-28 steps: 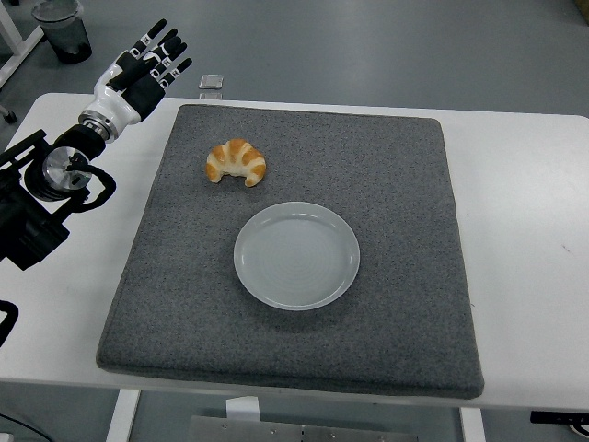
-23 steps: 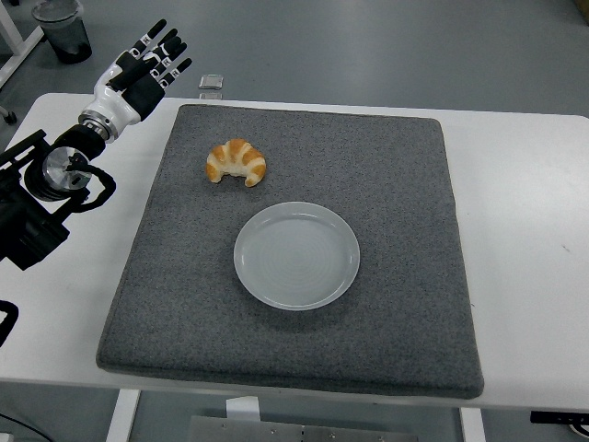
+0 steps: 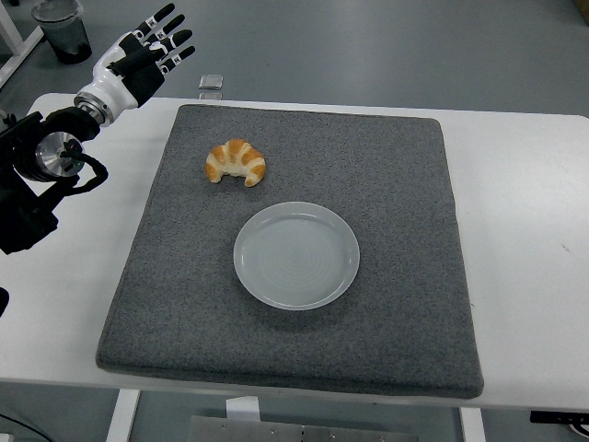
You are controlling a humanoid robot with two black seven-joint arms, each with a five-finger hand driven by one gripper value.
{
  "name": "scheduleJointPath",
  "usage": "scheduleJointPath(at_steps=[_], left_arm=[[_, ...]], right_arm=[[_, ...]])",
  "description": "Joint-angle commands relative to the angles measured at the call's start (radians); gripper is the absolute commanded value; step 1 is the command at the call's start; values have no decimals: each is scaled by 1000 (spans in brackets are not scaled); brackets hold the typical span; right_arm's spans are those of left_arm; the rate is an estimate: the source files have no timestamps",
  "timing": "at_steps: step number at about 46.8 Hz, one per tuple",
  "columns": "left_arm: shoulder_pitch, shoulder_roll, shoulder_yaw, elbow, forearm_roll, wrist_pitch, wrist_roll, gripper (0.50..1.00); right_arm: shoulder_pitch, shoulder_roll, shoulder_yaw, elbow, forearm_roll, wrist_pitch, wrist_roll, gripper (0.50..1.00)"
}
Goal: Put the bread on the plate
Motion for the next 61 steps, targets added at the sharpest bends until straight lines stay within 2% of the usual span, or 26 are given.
scheduleJointPath(at_steps=[1,5,10,18,22,30,36,46,53,61], left_arm=[[-16,7,-1,0,116,-8,0,999],[-25,9,1,-1,147,-25,1,999],[-30,14,19,-16,155,-15,1,994],[-111,102,219,-67,178,35,-15,996],[-140,129,285,-87,178,17,-35,996],[-156,135,320,-133,202,3,-28,996],[-180,150,387,-165,354,4,-28,994],[-180,149,392,-173,693,24,-28,994],[-177,147,395,-187,802,84,-28,992],[-186,142,478,-227,893,172,-26,988]], right_arm=[[0,0,0,0,0,0,1,932],[0,0,0,0,0,0,1,930],[0,0,0,0,0,0,1,930],[0,0,0,0,0,0,1,930],[0,0,0,0,0,0,1,932],[0,0,0,0,0,0,-1,930],[0,0,0,0,0,0,1,930],[0,0,0,0,0,0,1,930],[0,0,0,0,0,0,1,930],[0,0,0,0,0,0,1,930]])
